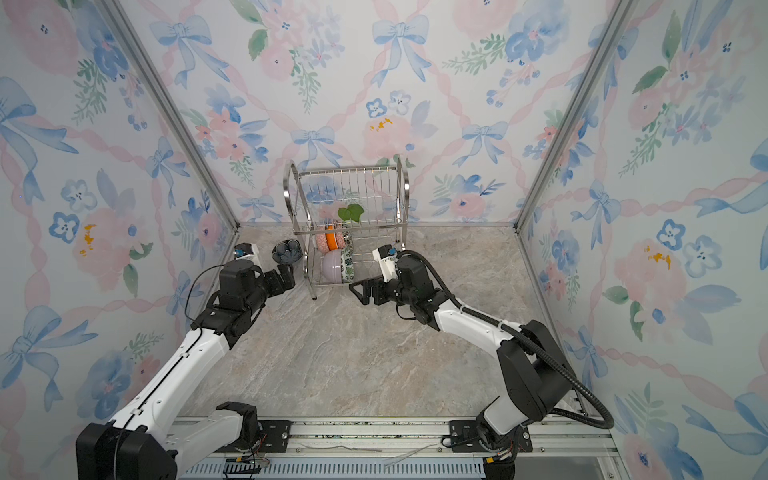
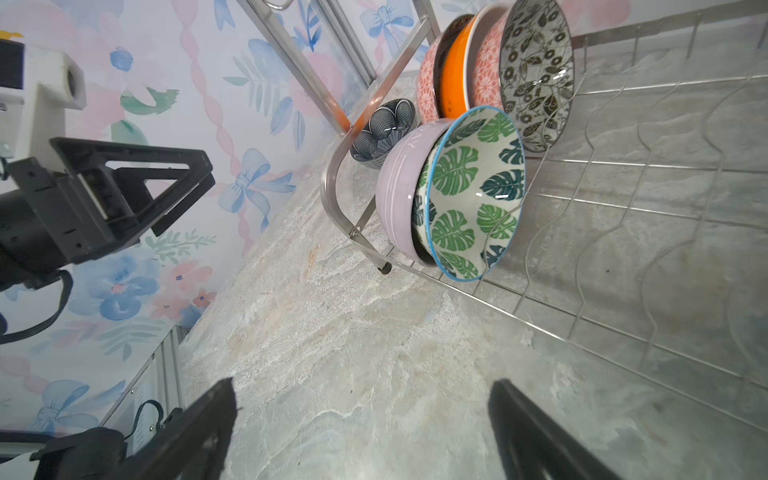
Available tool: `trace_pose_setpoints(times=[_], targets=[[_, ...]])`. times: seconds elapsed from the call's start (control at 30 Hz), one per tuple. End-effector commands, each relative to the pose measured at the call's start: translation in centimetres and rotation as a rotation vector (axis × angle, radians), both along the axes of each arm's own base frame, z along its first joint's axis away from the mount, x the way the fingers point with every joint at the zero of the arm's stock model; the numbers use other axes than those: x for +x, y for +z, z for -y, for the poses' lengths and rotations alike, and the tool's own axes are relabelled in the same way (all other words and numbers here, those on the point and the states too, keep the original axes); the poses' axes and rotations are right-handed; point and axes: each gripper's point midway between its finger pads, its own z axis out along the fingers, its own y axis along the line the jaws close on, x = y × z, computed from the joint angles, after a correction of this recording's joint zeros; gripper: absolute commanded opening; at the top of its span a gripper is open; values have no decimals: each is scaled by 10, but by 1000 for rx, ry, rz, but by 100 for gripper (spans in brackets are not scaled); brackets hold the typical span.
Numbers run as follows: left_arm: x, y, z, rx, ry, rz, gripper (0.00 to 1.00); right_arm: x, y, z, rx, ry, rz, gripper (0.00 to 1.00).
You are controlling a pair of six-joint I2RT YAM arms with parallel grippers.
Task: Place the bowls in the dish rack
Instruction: 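Open and withdraw the right gripper while the left gripper nears the black-and-white bowl, then lower the left gripper onto the black-and-white bowl's rim and close it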
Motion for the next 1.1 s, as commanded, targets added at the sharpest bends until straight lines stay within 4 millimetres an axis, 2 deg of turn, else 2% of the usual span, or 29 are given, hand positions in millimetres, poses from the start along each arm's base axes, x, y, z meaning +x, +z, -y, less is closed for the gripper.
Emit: trace_pose_setpoints(times=[0.0, 0.23, 0.33, 0.47, 0.67, 1.07], targets=[[7, -33, -15, -142, 60, -110, 98, -10, -3, 20, -84, -53, 31, 96], [68, -62, -38, -226, 111, -227, 98, -24, 4, 35, -187, -70, 136, 97], [102, -70, -36, -257, 87, -250, 98, -28, 8, 37, -194, -72, 176, 97], [133, -88, -44, -300, 104, -294, 92, -29, 8, 38, -198, -70, 195, 97], [157, -119, -53, -361, 122, -346, 76, -28, 9, 43, -205, -87, 212, 96], [167, -148, -66, -349, 151, -386, 58, -18, 2, 53, -188, -134, 182, 96]])
